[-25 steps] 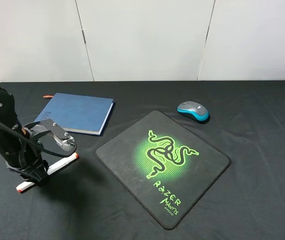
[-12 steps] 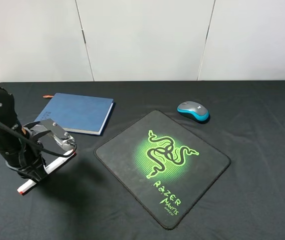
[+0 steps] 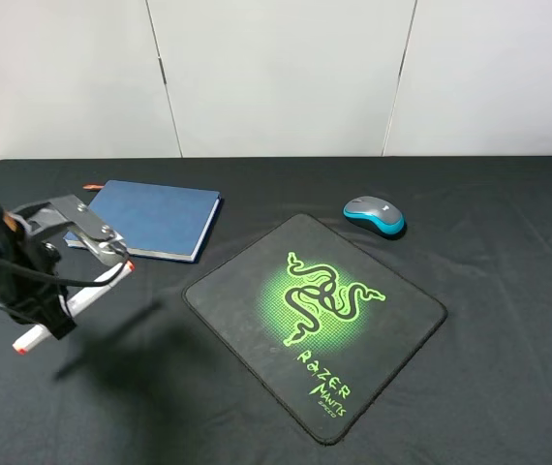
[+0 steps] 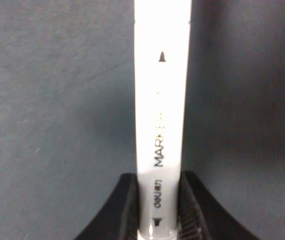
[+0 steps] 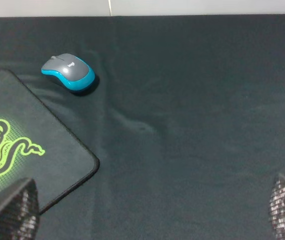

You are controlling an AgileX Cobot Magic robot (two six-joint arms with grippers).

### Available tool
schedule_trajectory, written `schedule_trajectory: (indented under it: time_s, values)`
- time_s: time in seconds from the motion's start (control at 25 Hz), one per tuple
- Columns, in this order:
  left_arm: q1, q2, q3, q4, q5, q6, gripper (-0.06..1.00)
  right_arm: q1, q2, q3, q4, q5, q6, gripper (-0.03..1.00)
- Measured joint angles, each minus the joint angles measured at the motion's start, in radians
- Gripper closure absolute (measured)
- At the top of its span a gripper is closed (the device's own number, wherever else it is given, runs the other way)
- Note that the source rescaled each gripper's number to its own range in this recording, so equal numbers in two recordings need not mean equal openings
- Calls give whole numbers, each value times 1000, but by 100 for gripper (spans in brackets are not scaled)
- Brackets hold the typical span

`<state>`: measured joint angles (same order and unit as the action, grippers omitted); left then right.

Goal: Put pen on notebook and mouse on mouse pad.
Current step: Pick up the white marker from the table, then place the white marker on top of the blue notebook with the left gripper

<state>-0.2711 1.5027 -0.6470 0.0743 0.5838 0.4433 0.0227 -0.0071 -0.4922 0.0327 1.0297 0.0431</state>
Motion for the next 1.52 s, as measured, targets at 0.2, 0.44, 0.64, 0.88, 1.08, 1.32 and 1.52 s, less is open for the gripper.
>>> schedule_trajectory:
  time_s: [0.2, 0.44, 0.64, 0.88, 1.08, 1.32, 1.52]
  values:
    - [0, -62, -92, 8, 137, 0, 94, 0, 0, 0, 0, 0, 0, -3]
    - [0, -63, -249, 19, 264, 0, 94, 0, 0, 0, 0, 0, 0, -3]
    - [0, 8, -370, 81, 377, 4, 94, 0, 0, 0, 0, 0, 0, -3]
    - [0, 181, -536, 103, 426, 41, 94, 0, 0, 0, 0, 0, 0, -3]
    - [0, 304, -696, 106, 426, 110, 94, 0, 0, 0, 0, 0, 0, -3]
    - [0, 453, -838, 106, 426, 195, 94, 0, 0, 0, 0, 0, 0, -3]
    - [0, 554, -908, 106, 407, 273, 94, 0, 0, 0, 0, 0, 0, -3]
